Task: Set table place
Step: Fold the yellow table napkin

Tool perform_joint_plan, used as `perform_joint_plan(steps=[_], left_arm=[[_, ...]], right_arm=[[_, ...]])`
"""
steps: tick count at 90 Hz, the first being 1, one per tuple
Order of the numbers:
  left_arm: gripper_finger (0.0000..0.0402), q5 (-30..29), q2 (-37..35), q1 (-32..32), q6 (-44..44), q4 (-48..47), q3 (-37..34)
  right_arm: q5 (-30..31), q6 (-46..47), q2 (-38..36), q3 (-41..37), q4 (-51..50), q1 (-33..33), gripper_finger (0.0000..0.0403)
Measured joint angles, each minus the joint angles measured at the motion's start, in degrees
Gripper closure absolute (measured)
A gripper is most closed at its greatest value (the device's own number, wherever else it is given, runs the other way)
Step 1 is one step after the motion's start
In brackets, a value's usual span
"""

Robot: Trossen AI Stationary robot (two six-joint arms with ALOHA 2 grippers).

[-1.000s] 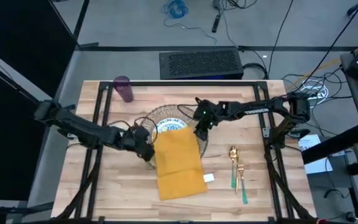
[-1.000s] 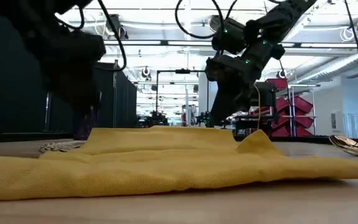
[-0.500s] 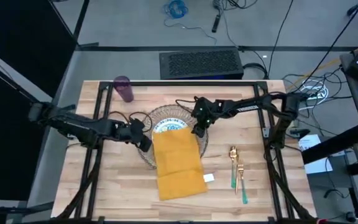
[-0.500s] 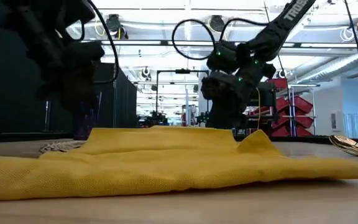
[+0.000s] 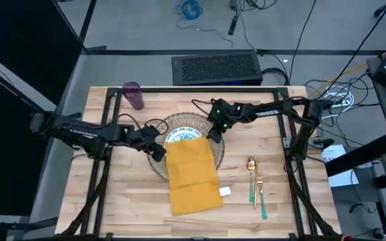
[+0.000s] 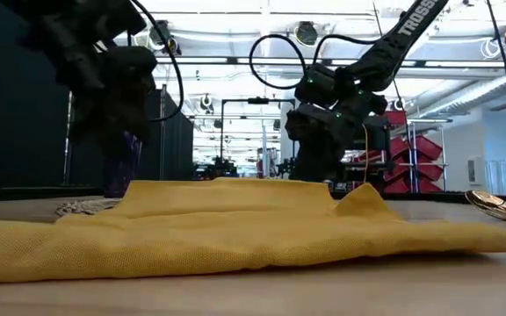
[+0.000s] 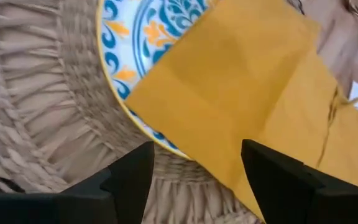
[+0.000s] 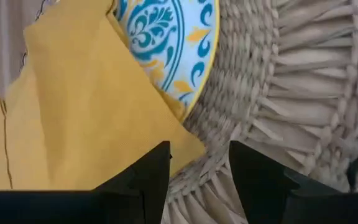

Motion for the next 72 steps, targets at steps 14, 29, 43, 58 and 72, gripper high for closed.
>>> perform_joint_plan(steps=[14, 29, 43, 58, 72], left_arm=[[0.0174, 0.99, 0.00, 0.05, -0.01, -0.21, 0.00], [0.0174, 1.07, 0.00, 0.02, -0.03, -0.20, 0.00], [0.0174, 1.07, 0.00, 0.03, -0.05, -0.12, 0.02], [0.0174, 1.07, 0.00, -0.01, -0.01, -0.24, 0.02], [0.0174, 1.05, 0.00, -0.03, 0.40, -0.48, 0.02]], right_arm=[[-0.13, 0.43, 0.00, 0.02, 0.77, 0.68, 0.0252], [-0.14, 0.90, 1.30, 0.02, 1.51, 1.20, 0.0252], [-1.84, 1.83, 3.91, 0.07, 4.28, 1.45, 0.0252], [-3.17, 2.07, 4.95, 0.13, 4.87, 1.41, 0.0252], [-3.37, 2.87, 4.81, 0.13, 4.31, 1.94, 0.0261]])
